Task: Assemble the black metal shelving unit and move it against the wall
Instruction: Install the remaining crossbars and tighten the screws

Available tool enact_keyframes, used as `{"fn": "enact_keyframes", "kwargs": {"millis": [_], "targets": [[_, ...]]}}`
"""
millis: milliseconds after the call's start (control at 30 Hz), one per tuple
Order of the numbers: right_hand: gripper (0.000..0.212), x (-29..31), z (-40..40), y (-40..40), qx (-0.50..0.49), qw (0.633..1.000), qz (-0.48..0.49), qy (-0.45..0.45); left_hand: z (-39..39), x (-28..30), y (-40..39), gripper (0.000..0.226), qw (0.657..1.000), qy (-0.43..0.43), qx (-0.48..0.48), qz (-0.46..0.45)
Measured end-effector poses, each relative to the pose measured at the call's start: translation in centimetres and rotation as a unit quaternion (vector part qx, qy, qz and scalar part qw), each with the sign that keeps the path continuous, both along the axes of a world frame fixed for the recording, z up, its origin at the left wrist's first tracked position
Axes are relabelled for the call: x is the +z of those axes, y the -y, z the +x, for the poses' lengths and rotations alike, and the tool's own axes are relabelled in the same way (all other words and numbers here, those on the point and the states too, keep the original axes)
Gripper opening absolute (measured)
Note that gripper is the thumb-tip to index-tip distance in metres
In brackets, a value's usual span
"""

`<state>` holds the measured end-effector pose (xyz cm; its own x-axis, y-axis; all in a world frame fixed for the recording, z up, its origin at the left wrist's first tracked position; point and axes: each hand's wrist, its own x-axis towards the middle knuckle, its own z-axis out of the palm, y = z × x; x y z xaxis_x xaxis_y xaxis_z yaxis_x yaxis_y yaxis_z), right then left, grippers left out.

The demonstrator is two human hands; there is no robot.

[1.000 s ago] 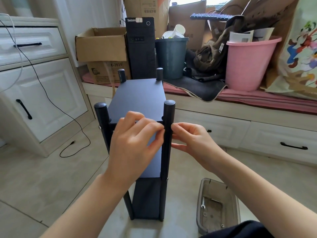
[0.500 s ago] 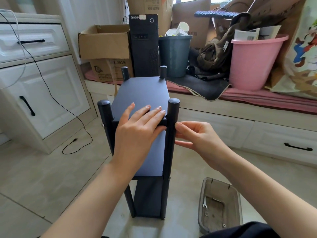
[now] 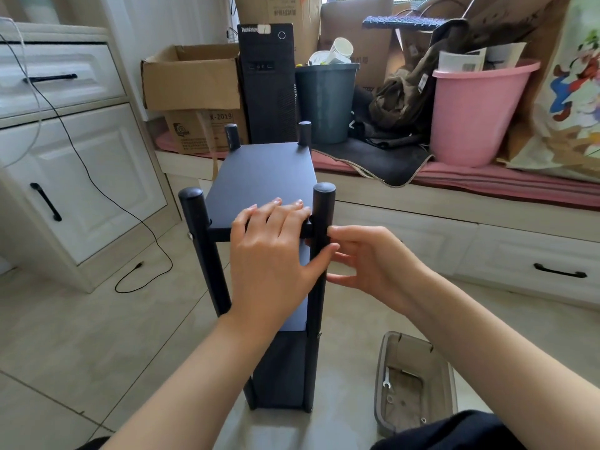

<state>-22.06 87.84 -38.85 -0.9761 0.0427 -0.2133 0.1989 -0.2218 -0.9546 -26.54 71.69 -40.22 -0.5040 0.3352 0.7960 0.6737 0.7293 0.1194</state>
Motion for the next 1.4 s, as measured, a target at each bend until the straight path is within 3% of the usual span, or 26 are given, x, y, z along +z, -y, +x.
{"fn": "enact_keyframes", "kwargs": {"millis": [300,433,600,833,1033,1167,1267,1333,1400], "targets": [[0.032,0.0,-0.3,-0.1,0.027,0.999,-0.046,0.007,-0.3,0.0,-1.1,0.045,0.999,0.005,0.027,0.039],[0.016,0.1,-0.2,-0.8,0.043,0.997,-0.060,-0.001,-0.5,-0.5,-1.2,0.043,0.999,-0.008,0.024,0.040],[0.025,-1.2,0.0,-3.0,0.056,0.998,0.015,-0.008,-0.7,-1.0,-1.6,0.049,0.998,-0.031,0.054,0.015],[0.023,-11.3,2.9,-9.2,-0.010,0.980,0.166,0.114,-1.2,-1.6,-1.9,0.046,0.995,-0.079,0.060,0.032],[0.023,-21.9,4.6,-13.2,-0.046,0.955,0.160,0.246,-1.4,-1.9,-2.2,0.046,0.992,-0.095,0.068,0.044],[0.019,-27.7,5.1,-14.9,-0.032,0.922,0.230,0.309,-1.5,-2.0,-2.3,0.045,0.992,-0.090,0.072,0.051],[0.020,-31.4,5.0,-15.4,0.041,0.881,0.335,0.330,-1.6,-2.1,-2.6,0.045,0.992,-0.092,0.073,0.047],[0.008,-33.3,5.0,-15.3,0.121,0.804,0.475,0.337,-1.4,-2.1,-2.7,0.044,0.991,-0.095,0.076,0.049],[0.017,-35.1,5.2,-15.1,0.171,0.726,0.578,0.329,-1.2,-2.2,-2.7,0.043,0.991,-0.096,0.080,0.051]]}}
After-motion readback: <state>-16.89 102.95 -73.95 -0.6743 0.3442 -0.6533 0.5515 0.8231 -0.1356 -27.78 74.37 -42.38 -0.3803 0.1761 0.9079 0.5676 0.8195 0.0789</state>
